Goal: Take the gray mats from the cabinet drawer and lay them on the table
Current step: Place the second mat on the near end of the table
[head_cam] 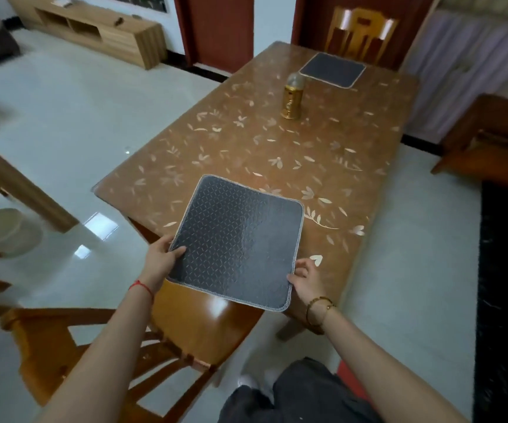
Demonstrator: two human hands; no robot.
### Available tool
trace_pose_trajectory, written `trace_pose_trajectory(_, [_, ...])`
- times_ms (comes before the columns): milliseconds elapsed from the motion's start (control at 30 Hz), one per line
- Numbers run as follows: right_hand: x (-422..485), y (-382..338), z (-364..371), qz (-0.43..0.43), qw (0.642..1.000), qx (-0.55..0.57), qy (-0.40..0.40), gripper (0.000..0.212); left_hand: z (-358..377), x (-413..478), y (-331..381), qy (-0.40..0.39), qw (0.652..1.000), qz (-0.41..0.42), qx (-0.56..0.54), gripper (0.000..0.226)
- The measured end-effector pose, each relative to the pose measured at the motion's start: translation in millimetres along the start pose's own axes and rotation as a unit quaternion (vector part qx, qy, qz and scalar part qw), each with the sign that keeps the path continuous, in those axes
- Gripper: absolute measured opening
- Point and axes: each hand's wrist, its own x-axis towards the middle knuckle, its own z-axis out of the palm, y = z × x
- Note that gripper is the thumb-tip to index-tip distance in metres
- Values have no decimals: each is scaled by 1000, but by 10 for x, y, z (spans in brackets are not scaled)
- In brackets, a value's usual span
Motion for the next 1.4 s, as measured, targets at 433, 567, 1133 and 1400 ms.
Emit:
trace_pose_trajectory(433, [337, -160, 514, 40, 998, 7, 40, 25, -97, 1132, 267, -80, 995, 16, 57, 39])
trace_pose_trajectory(567, [548, -209, 650, 45, 998, -8, 53, 25, -79, 1439, 240, -91, 994, 12, 62, 38])
trace_pose_trajectory(1133, [1392, -87, 932, 104, 993, -10, 56, 18, 144, 2463, 174, -124, 986, -47, 97, 34])
trace_pose_trajectory(1400, [1483, 52, 1002, 190, 978, 50, 67, 11, 60, 2479, -72, -108, 983, 0, 145, 53])
